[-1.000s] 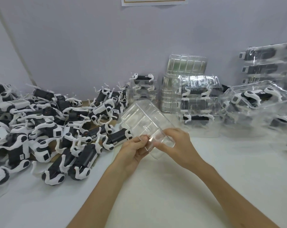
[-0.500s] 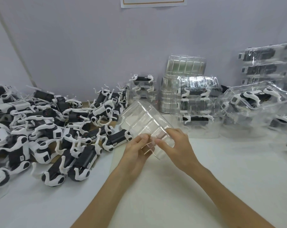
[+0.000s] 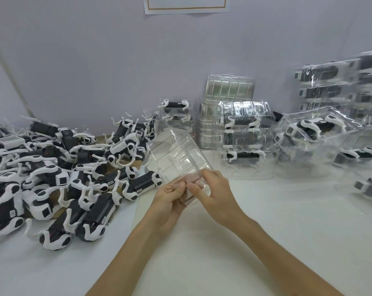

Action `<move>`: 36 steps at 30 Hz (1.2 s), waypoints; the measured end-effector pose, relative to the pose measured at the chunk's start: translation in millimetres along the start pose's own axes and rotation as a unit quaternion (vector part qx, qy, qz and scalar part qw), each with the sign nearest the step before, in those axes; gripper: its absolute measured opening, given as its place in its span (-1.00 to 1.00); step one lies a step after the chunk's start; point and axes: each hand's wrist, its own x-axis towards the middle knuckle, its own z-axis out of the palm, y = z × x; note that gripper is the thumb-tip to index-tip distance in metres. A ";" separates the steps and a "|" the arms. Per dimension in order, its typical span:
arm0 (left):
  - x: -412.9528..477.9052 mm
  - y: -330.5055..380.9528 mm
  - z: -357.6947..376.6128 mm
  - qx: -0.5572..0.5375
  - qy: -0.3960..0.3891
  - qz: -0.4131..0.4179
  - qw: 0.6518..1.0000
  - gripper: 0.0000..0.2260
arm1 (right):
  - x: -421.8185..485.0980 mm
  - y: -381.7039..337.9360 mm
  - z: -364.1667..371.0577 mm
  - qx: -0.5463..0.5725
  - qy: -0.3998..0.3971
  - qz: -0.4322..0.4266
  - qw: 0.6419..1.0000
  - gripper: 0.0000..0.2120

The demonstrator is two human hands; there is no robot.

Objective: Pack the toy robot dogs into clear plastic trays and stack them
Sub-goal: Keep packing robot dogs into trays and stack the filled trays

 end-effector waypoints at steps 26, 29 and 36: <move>-3.5 3.9 -5.6 0.051 0.058 0.034 0.996 -0.88 | -2.9 -8.2 0.5 0.015 0.031 -0.002 0.999 -0.78; -2.4 2.6 -5.6 0.023 0.032 0.022 0.999 -0.77 | -1.8 -7.2 -2.8 0.062 0.060 0.014 0.996 -0.77; 0.3 0.7 -5.7 0.003 0.056 0.015 0.998 -0.74 | -0.1 -6.6 -5.6 0.100 0.070 0.043 0.992 -0.96</move>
